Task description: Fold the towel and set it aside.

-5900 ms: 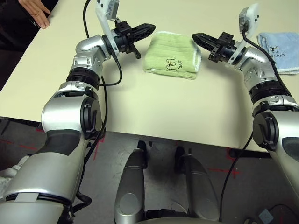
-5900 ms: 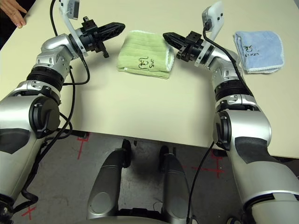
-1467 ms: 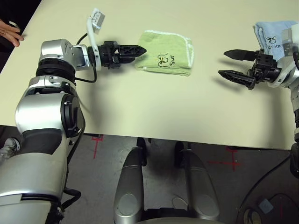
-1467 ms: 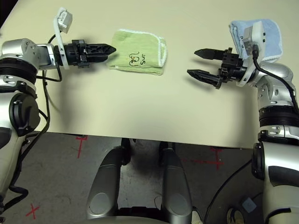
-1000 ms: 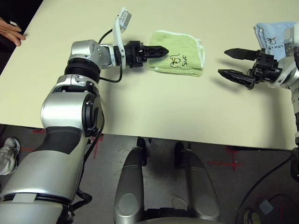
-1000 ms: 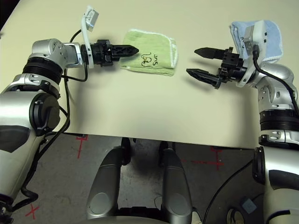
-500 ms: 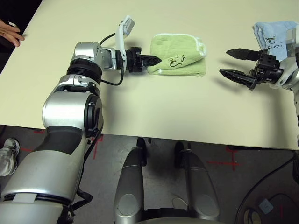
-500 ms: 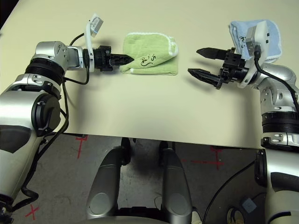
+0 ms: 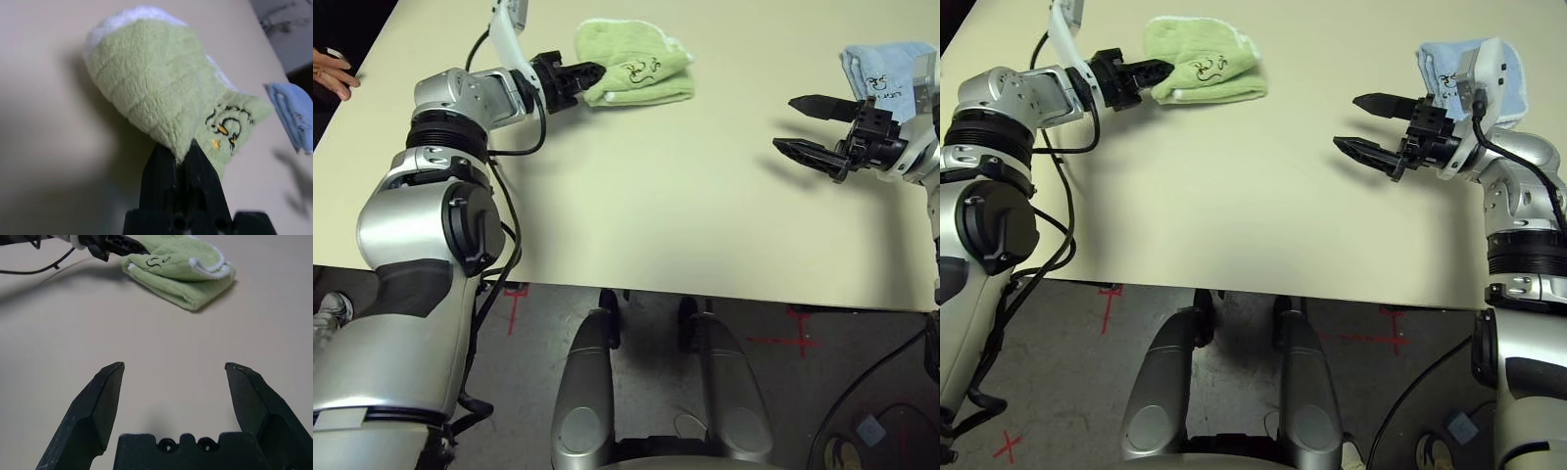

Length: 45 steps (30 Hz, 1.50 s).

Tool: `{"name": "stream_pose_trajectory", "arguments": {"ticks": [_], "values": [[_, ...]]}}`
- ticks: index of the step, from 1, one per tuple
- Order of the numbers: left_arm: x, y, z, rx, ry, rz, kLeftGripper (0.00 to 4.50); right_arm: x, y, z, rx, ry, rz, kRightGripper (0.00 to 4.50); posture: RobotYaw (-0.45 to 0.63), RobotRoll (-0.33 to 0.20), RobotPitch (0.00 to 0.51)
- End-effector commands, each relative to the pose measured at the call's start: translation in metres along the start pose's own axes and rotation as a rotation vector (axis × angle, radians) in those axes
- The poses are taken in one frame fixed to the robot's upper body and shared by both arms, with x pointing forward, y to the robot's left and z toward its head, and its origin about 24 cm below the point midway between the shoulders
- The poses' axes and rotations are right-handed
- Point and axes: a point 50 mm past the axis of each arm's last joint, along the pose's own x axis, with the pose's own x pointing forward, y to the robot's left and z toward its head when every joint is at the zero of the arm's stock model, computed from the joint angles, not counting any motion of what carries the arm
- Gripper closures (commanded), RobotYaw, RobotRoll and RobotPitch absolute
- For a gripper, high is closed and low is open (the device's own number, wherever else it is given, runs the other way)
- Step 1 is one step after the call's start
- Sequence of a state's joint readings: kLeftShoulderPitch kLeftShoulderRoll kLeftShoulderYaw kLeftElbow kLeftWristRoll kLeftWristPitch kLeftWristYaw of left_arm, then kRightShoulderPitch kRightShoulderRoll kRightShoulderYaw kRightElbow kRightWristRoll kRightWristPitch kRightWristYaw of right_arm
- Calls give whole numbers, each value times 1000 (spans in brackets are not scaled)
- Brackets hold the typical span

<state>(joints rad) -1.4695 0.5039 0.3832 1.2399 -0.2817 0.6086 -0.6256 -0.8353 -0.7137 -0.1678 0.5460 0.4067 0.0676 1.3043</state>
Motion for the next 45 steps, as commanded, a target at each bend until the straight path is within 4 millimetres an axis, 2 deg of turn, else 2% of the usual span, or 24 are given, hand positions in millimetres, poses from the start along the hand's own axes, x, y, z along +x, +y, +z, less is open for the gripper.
{"name": "stream_pose_trajectory", "arguments": {"ticks": [1,6,15,21,26,36,39,42,45], "values": [[-20,36,0,-69,-111,199,4414,-3,-2,-1,-4,-1,-13,0,41,0,377],[-34,57,2,-194,-292,318,4414,0,-3,-1,-6,-7,-11,0,49,0,377],[-44,70,8,-255,-465,452,4414,4,-8,-1,2,-30,-35,0,60,0,370],[-49,76,9,-249,-517,546,4414,6,-7,-2,1,-33,-28,0,61,0,369],[-51,81,1,-250,-509,589,4414,6,-6,-3,-18,-16,-9,0,65,0,367],[-43,76,-2,-279,-508,582,4414,9,-6,-5,-19,-14,1,0,71,0,367],[-40,71,-1,-296,-477,572,3654,10,-6,-5,-18,-14,2,0,75,0,366],[-40,68,1,-301,-414,569,2540,12,-7,-6,-18,-17,2,0,82,0,365],[-45,58,0,-262,-256,525,1477,15,-7,-6,-17,-23,4,0,82,0,365]]}}
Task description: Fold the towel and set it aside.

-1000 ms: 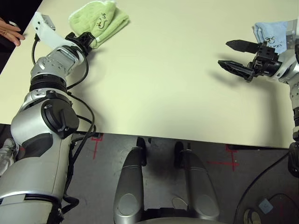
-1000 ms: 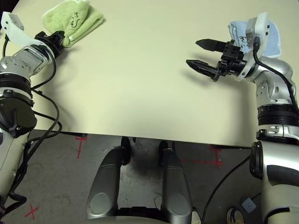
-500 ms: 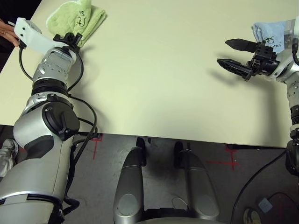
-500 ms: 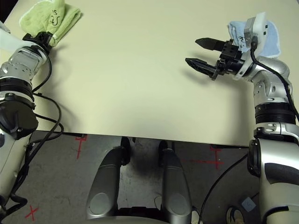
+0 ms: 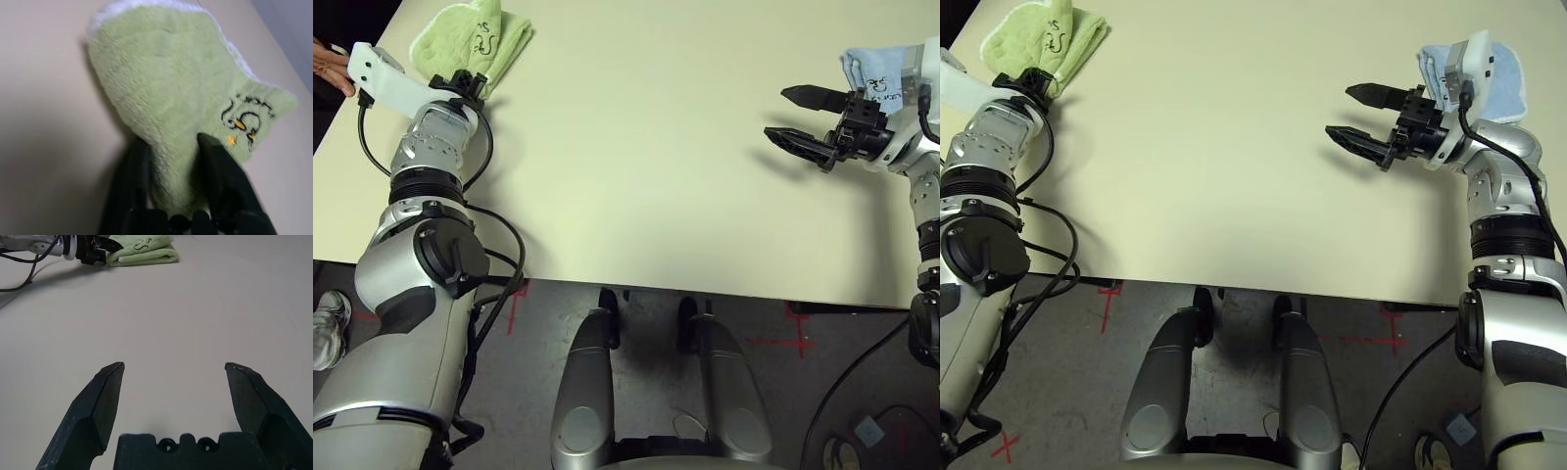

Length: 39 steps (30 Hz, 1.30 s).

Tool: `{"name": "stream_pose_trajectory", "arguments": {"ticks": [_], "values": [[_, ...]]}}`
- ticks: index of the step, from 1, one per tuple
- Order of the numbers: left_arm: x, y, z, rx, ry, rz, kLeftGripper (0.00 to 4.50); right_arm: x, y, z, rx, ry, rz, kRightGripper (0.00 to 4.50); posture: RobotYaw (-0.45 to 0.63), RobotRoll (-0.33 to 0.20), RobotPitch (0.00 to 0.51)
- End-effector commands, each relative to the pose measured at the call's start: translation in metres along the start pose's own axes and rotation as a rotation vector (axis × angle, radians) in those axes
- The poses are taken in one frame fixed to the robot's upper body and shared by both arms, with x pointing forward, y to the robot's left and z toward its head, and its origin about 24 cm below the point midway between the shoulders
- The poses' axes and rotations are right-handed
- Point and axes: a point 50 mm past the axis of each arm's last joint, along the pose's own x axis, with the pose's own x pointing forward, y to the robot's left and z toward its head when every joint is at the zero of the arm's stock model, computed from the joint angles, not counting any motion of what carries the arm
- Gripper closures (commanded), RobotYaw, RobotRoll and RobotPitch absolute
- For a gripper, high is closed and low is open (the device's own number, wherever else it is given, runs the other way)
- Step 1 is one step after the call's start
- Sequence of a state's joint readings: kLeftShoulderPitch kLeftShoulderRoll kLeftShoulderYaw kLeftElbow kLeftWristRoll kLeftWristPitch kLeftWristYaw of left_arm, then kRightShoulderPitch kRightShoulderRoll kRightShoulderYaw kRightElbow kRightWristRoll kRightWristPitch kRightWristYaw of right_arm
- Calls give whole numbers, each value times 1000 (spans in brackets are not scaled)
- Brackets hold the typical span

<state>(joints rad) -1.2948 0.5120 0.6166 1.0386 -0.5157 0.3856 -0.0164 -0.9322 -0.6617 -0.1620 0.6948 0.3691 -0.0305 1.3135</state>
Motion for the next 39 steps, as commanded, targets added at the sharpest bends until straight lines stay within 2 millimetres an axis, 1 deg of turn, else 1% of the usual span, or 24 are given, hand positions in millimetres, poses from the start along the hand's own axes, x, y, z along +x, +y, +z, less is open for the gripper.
{"name": "stream_pose_trajectory", "arguments": {"ticks": [1,2,3,4,5,6,7,8,9,10,11,13,15,16,18,20,21,23,24,26,31,36,39], "values": [[-13,4,-12,69,233,-12,1067,0,1,-5,3,16,10,0,104,0,362],[-17,2,-11,76,269,-27,742,1,1,-6,3,15,9,0,104,0,362],[-27,-3,-7,119,355,-92,280,1,2,-7,6,14,9,0,115,0,362],[-37,-10,-3,158,435,-164,37,2,2,-8,8,14,9,0,120,0,363],[-50,-20,4,252,491,-260,37,3,1,-8,10,14,8,0,126,0,363],[-61,-33,9,292,558,-355,37,3,1,-9,11,14,6,0,130,0,363],[-69,-43,13,371,584,-435,37,4,0,-9,12,14,3,0,132,0,363],[-74,-48,15,422,605,-482,37,5,-1,-10,13,15,1,0,134,0,361],[-76,-56,20,451,586,-546,37,5,-2,-10,14,10,-14,0,136,0,360],[-76,-63,23,519,543,-615,37,5,-4,-10,17,2,-40,0,137,0,360],[-76,-67,26,564,516,-663,37,5,-5,-11,20,-5,-58,0,137,0,360],[-70,-74,29,620,394,-759,37,6,-10,-13,8,-21,-147,0,134,0,355],[-52,-68,27,746,180,-752,37,7,-19,-17,-21,-39,-366,0,121,0,354],[-43,-65,23,764,90,-722,37,7,-22,-20,-17,-48,-463,0,116,0,352],[-31,-59,18,784,-40,-654,37,9,-25,-24,-9,-65,-592,0,107,0,354],[-23,-55,12,817,-126,-611,37,10,-27,-26,-14,-76,-686,0,96,0,353],[-18,-49,3,826,-170,-565,37,11,-29,-27,-11,-88,-775,0,87,0,355],[-11,-38,-12,822,-206,-490,37,13,-31,-30,3,-95,-898,0,81,0,355],[-8,-33,-18,821,-235,-432,37,13,-32,-31,7,-92,-958,0,77,0,357],[-6,-27,-27,847,-266,-375,37,12,-35,-33,10,-71,-1063,0,75,0,358],[-4,-21,-29,885,-355,-262,37,4,-40,-34,2,-60,-1215,0,56,0,354],[-3,-16,-27,954,-363,-214,37,4,-38,-41,-3,-25,-1245,0,46,0,353],[-2,-19,-29,993,-337,-241,37,3,-39,-40,-3,-25,-1253,0,55,0,362]]}}
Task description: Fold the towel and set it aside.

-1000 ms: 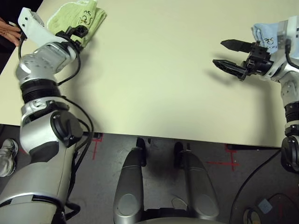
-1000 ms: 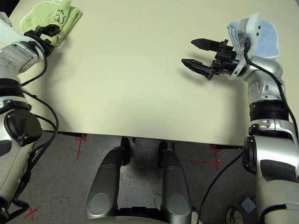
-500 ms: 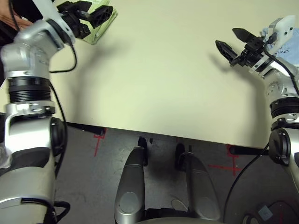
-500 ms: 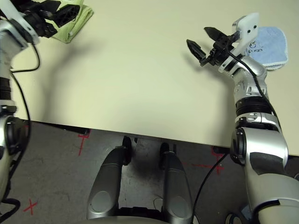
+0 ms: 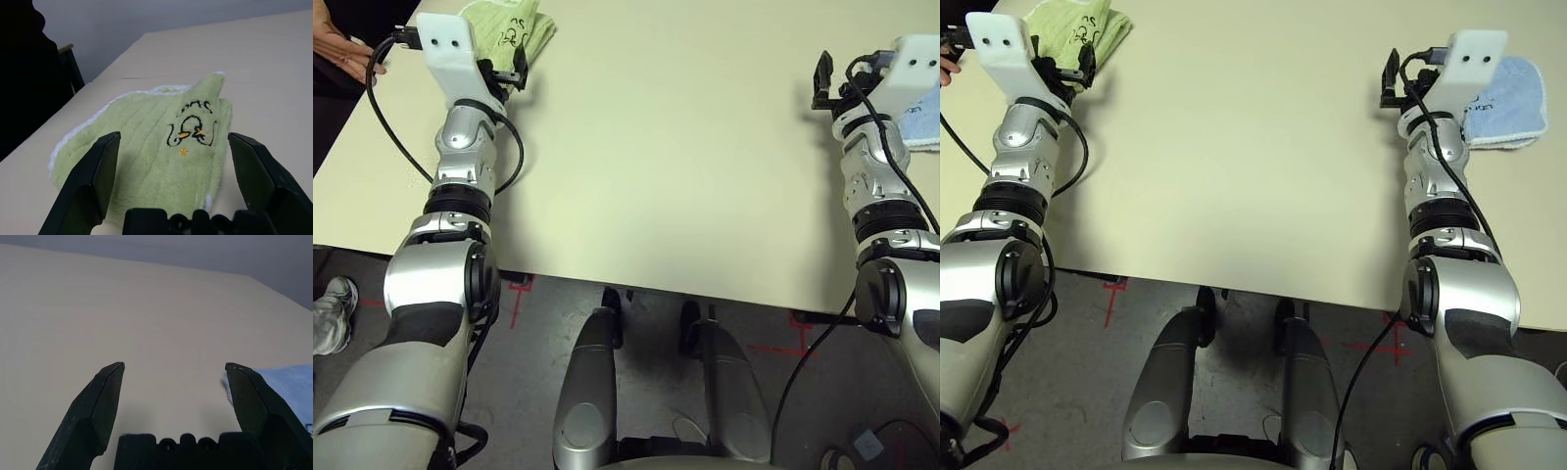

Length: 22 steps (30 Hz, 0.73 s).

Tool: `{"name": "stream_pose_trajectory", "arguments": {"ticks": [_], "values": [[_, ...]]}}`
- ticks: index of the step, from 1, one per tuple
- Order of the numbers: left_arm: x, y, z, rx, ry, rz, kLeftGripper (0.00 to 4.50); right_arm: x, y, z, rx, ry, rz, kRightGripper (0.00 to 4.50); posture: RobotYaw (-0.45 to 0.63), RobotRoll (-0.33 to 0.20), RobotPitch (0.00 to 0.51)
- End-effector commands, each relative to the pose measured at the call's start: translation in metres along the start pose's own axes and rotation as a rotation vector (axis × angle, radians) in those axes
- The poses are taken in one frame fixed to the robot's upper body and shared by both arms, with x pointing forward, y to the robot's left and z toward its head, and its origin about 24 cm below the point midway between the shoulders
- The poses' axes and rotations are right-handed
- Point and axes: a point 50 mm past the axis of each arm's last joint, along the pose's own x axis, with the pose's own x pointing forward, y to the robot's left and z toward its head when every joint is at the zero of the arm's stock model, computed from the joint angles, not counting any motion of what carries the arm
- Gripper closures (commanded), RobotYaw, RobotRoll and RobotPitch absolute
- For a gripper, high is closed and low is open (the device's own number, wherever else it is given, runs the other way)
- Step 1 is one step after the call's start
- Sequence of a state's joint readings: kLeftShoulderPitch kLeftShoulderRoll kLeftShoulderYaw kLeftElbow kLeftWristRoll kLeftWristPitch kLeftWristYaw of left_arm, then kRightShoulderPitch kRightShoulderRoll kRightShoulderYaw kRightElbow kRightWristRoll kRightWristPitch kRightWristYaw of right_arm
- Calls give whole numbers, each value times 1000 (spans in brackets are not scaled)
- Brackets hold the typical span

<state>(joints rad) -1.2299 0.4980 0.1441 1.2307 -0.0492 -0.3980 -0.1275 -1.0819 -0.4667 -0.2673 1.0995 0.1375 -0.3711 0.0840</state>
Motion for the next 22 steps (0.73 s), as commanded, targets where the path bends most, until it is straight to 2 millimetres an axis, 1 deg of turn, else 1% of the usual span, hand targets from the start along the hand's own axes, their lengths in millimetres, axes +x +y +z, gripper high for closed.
{"name": "stream_pose_trajectory", "arguments": {"ticks": [1,2,3,5,6,7,8,9,10,12,15,16,22], "values": [[1,-1,0,54,7,-42,37,-2,-8,-2,-5,2,-18,0,54,0,370],[1,-3,1,43,0,-53,37,-2,-8,-1,9,-7,-2,0,54,0,368],[2,-6,4,27,-17,-73,37,-1,-10,1,12,-14,10,0,42,0,355],[3,-13,6,-4,-37,-107,37,-2,-15,2,11,-24,21,0,27,0,367],[3,-15,5,-21,-30,-126,37,-3,-16,2,6,-24,17,0,26,0,363],[2,-16,4,-38,-23,-140,37,-3,-17,2,6,-24,16,0,20,0,349],[3,-17,3,-54,-17,-149,37,-3,-18,2,9,-21,16,0,10,0,348],[2,-19,2,-58,-5,-160,37,-3,-19,1,0,-12,18,0,8,0,359],[2,-19,0,-58,1,-167,37,-4,-21,-1,-6,-5,25,0,7,0,354],[-1,-17,-6,-70,41,-174,37,-5,-21,-3,-2,3,39,0,2,0,343],[-4,-12,-13,-68,65,-164,37,-7,-23,-5,-1,14,49,0,-4,0,356],[-4,-11,-13,-69,66,-159,37,-7,-24,-5,3,15,51,0,-7,0,345],[-6,-11,-17,-67,78,-147,37,-8,-23,-7,11,14,56,0,-11,0,345]]}}
